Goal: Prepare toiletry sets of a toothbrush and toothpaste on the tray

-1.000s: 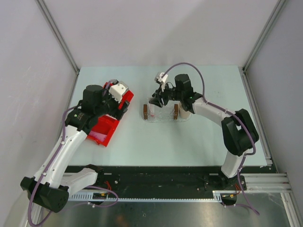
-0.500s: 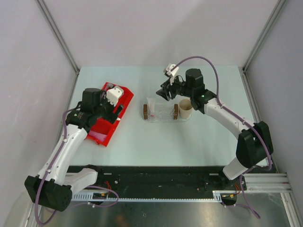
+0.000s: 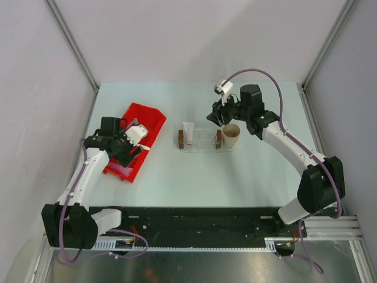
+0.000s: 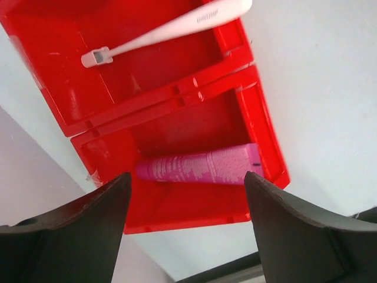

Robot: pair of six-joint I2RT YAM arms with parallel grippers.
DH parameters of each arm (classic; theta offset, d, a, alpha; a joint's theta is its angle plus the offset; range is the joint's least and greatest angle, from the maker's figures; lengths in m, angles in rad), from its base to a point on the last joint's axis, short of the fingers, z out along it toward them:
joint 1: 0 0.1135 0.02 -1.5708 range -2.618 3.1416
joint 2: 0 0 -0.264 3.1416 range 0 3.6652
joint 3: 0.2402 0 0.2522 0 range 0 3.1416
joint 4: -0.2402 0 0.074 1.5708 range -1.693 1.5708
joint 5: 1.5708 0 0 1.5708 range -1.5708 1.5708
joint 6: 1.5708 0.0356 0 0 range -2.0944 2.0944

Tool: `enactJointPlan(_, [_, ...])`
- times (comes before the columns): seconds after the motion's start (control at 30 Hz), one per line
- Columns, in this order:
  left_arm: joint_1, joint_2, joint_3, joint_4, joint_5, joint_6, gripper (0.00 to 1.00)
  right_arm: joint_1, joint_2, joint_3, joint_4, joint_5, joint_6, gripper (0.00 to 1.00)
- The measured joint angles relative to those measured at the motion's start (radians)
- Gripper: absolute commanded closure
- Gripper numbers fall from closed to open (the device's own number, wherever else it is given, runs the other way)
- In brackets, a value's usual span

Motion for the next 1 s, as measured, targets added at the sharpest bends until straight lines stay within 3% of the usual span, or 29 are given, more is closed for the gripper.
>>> enactJointPlan(0.43, [0.052, 0.092, 0.000, -0.045, 0.025, 0.387, 0.21, 0.000, 0.000, 0.000, -0.037, -0.037, -0.012, 0.52])
enactJointPlan(1.0, [0.057, 0.146, -0.049, -0.090, 0.034, 0.459, 0.31, -0.013, 0.010, 0.000, -0.052, -0.075, -0.018, 0.53])
